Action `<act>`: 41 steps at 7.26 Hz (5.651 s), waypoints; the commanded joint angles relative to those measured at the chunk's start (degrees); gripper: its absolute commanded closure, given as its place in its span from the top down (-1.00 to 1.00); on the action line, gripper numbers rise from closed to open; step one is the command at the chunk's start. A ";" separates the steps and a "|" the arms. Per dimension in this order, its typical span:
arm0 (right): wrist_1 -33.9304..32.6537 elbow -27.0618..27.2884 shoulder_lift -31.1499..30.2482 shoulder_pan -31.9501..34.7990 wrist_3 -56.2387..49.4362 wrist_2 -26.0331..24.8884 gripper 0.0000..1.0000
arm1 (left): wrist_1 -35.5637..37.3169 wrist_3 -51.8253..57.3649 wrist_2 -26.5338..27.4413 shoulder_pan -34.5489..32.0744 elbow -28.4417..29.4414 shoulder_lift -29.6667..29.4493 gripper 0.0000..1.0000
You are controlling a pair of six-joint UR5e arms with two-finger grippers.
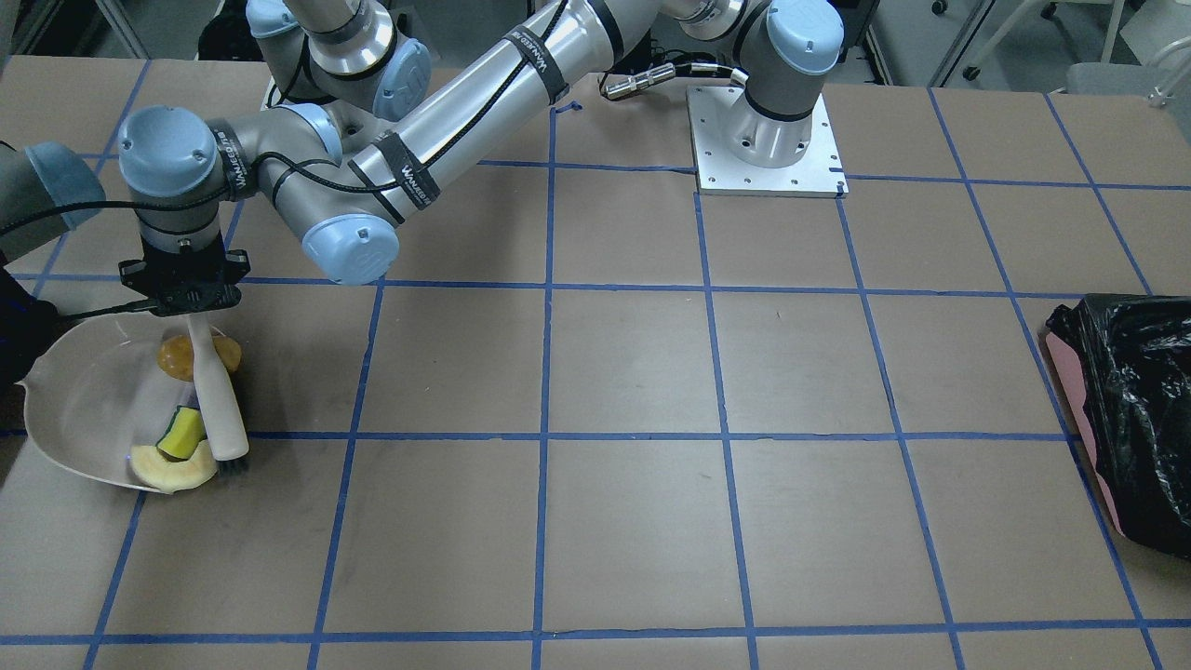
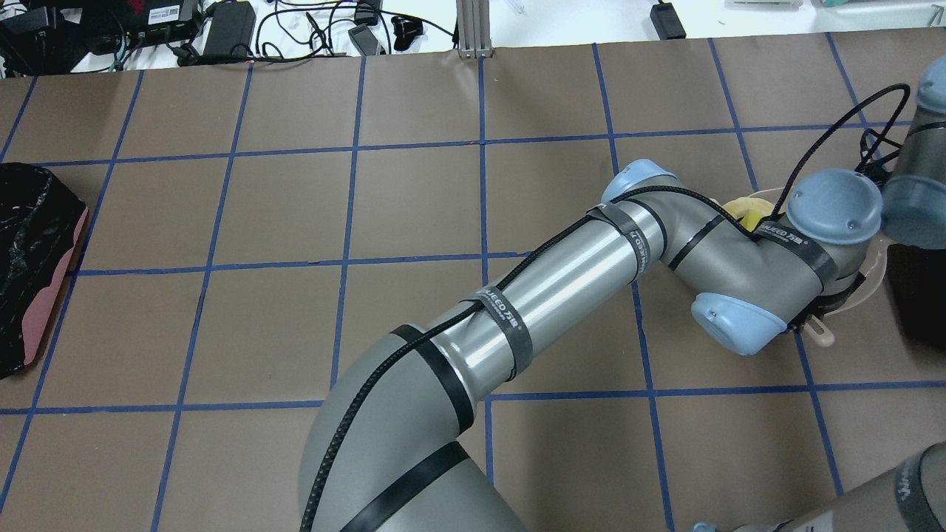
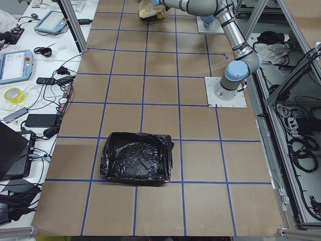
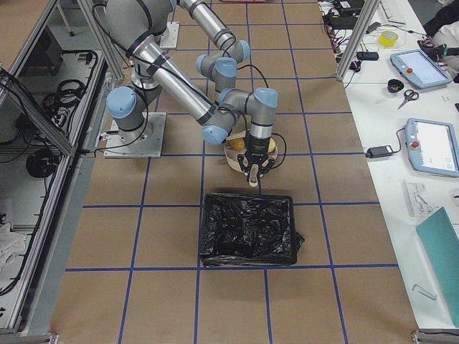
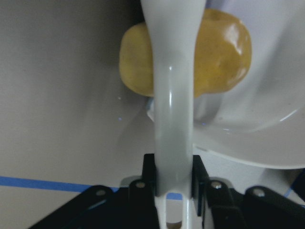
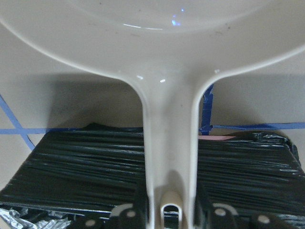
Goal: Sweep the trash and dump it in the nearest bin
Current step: 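Carry the brush with the left gripper to the trash pile, then sweep the yellow lump toward the dustpan with the left-held brush, then sweep the sponge and peel into the dustpan with the left-held brush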
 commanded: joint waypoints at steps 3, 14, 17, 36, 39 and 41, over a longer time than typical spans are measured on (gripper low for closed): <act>-0.09 -0.09 0.00 0.00 0.00 0.00 -1.00 | -0.30 -11.54 -0.01 -1.39 2.79 1.17 -1.00; -0.09 -0.09 0.00 0.00 0.00 0.09 -1.00 | -5.34 -7.82 -1.94 -1.55 -17.78 12.61 -1.00; -0.09 -0.09 0.00 0.00 0.09 0.09 -1.00 | -1.19 -12.68 -2.91 -4.10 -17.43 11.65 -1.00; 0.09 -0.53 0.00 -0.96 0.09 4.47 -1.00 | -18.40 -4.88 -2.48 -0.61 -6.61 11.99 -1.00; 0.62 -0.53 0.09 -4.13 0.00 8.88 -1.00 | -16.05 3.02 0.34 1.23 -6.61 10.86 -1.00; 0.88 -0.61 0.18 -4.22 -0.08 9.76 -1.00 | -16.22 6.47 0.26 5.19 -9.67 12.08 -1.00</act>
